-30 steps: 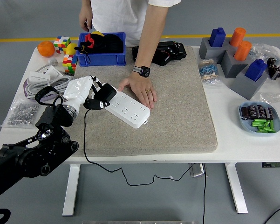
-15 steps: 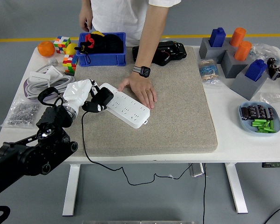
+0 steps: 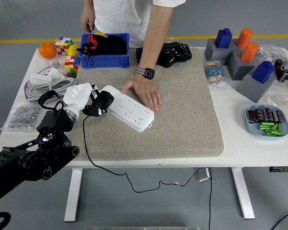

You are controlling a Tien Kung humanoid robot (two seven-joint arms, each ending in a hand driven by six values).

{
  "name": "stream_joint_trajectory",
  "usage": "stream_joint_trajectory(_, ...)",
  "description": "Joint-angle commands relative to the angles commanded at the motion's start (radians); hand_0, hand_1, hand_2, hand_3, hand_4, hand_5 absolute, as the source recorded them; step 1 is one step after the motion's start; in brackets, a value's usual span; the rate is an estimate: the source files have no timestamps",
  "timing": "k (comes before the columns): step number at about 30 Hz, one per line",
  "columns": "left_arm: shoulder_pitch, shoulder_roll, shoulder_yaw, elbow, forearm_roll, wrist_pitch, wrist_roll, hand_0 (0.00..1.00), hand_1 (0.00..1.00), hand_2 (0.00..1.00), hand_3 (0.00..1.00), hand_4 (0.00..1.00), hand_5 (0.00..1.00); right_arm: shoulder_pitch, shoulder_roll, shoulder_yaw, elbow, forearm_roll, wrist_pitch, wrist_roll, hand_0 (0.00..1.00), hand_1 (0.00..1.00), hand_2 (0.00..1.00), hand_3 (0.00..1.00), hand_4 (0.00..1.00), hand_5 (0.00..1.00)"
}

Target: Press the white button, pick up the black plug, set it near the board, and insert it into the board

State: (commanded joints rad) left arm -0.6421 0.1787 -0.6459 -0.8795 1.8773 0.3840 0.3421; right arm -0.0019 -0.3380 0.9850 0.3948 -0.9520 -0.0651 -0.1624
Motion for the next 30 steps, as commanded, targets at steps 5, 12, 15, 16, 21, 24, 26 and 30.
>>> stream_joint_trajectory(5,-0.005,-0.003,0.003,0.002,0.006,-0.003,0.018,0.104,0.187,0.244,0.412,0.61,0.002,0.0,0.0,-0.001,0.0,0.001,0.0,0.0,0.643,0.611,0.651,0.627,0.67,0.402)
stream_joint_trajectory(12,-0.005,-0.003,0.01,-0.004,0.014,-0.024,0.054,0.1,0.185,0.242,0.404,0.605,0.002,-0.002,0.0,-0.002,-0.001,0.0,0.0,0.0,0.643,0.61,0.652,0.628,0.669,0.402)
stream_joint_trajectory(15,-0.004,-0.002,0.011,-0.009,0.014,-0.034,0.066,0.1,0.185,0.242,0.404,0.605,0.002,-0.002,0.0,-0.002,-0.001,0.0,0.0,0.0,0.643,0.61,0.652,0.628,0.669,0.402)
stream_joint_trajectory(16,-0.004,-0.002,0.012,-0.011,0.014,-0.037,0.069,0.1,0.185,0.242,0.404,0.605,0.002,-0.002,0.0,-0.001,-0.001,0.0,0.0,0.0,0.643,0.61,0.652,0.628,0.669,0.402)
stream_joint_trajectory(21,-0.008,-0.004,0.015,-0.015,0.015,-0.043,0.077,0.102,0.184,0.241,0.399,0.597,0.002,0.0,0.0,0.0,0.0,0.001,-0.001,0.0,0.643,0.61,0.651,0.627,0.669,0.401)
stream_joint_trajectory(24,-0.011,-0.005,0.017,-0.016,0.018,-0.046,0.08,0.102,0.185,0.241,0.401,0.598,0.002,0.0,0.0,0.001,0.001,0.0,0.0,0.001,0.643,0.61,0.65,0.627,0.669,0.402)
stream_joint_trajectory(26,-0.012,-0.006,0.019,-0.016,0.018,-0.046,0.084,0.102,0.185,0.241,0.401,0.598,0.002,0.0,0.0,0.0,0.0,0.001,0.0,0.0,0.643,0.61,0.65,0.627,0.669,0.402)
stream_joint_trajectory(30,-0.022,-0.011,0.025,-0.006,0.018,-0.055,0.1,0.102,0.184,0.242,0.413,0.597,0.002,-0.001,0.0,-0.002,0.0,0.001,0.0,0.0,0.643,0.61,0.65,0.627,0.669,0.401)
